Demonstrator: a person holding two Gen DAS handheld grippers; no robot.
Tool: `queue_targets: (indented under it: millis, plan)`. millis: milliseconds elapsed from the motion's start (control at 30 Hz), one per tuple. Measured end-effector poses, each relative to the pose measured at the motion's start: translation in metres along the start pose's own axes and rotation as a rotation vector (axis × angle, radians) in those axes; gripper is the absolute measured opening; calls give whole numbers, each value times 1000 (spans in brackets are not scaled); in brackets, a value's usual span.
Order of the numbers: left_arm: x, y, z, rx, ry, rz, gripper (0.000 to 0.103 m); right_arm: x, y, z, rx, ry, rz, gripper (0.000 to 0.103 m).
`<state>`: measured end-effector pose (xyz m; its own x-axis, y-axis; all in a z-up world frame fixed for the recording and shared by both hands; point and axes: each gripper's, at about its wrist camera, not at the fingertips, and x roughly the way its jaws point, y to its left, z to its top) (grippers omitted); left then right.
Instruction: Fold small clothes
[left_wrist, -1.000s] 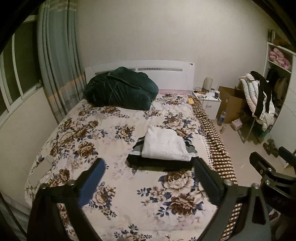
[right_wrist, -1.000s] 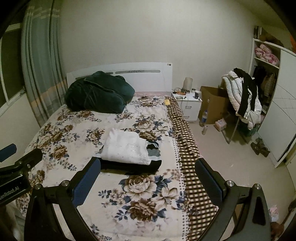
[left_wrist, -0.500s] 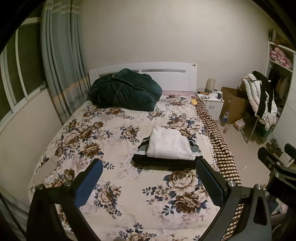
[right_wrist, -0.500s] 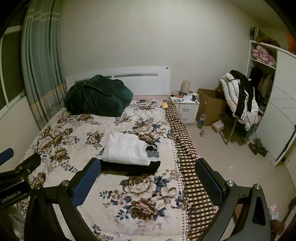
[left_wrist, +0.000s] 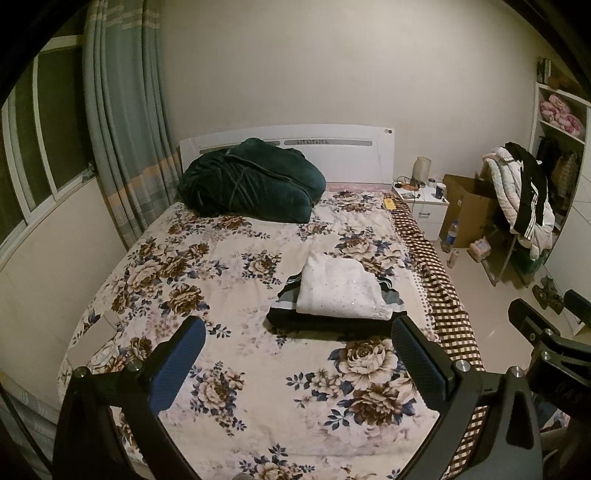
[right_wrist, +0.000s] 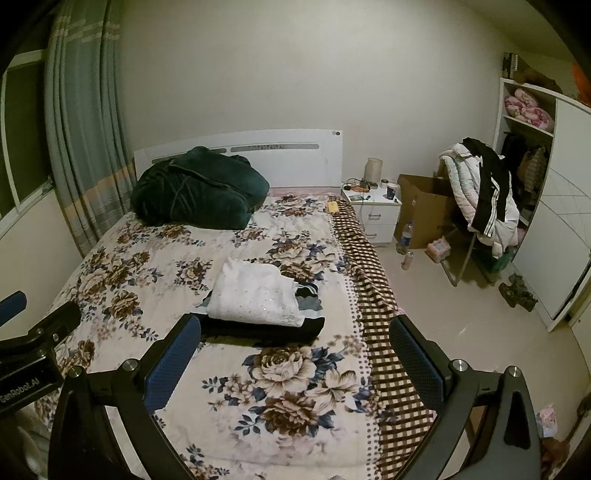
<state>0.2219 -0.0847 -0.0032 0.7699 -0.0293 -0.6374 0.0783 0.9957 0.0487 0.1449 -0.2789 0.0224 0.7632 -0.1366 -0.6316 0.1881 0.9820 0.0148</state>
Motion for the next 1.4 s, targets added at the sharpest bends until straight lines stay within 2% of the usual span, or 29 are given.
queue_targets:
  millis: [1400]
  plan:
    - [-14,8,4,-12,-7,17,103,0,13,9,-7,-2,22,103]
